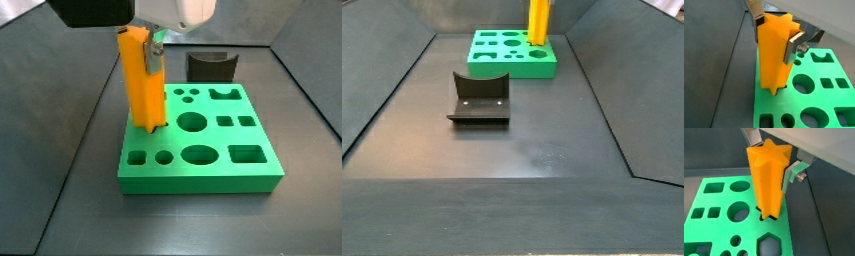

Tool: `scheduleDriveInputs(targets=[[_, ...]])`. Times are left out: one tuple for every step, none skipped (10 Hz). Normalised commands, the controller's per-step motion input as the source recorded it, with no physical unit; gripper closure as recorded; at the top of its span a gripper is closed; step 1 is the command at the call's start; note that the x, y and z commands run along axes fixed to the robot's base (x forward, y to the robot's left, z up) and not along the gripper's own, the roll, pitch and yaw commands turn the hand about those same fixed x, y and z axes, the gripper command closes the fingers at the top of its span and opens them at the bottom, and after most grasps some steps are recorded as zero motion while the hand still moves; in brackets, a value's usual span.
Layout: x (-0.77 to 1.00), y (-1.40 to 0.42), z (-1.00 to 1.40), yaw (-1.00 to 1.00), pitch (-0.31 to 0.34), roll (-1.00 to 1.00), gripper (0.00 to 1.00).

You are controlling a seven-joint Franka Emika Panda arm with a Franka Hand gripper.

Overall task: Pick up the star object. Move up. Move to above the board. Insert the star object.
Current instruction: Insert the star object.

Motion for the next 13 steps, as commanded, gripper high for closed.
scheduleDriveInputs(targets=[[0.00,0.00,-0.02,0.00,0.000,0.00,1.00],[0.00,0.00,-0.05,0.00,0.000,0.00,1.00],[0.09,0.00,-0.09,0.00,0.000,0.00,1.00],[0.16,0.00,-0.12,0.00,0.000,0.01,1.00],[0.20,0.00,-0.12,0.00,0.000,0.04,1.00],[0.20,0.00,-0.08,0.00,0.021,0.04,1.00],[0.12,-0.01,-0.05,0.00,0.010,0.04,1.00],[0.00,0.00,-0.04,0.00,0.007,0.05,1.00],[0.00,0.00,-0.07,0.00,0.000,0.05,1.00],[0.00,-0.01,-0.17,-0.10,0.000,0.08,1.00],[0.01,-0.01,-0.31,-0.54,-0.004,0.01,1.00],[0.00,0.00,-0.29,-0.49,0.000,0.03,1.00],[0.00,0.00,-0.24,-0.43,0.000,0.00,1.00]])
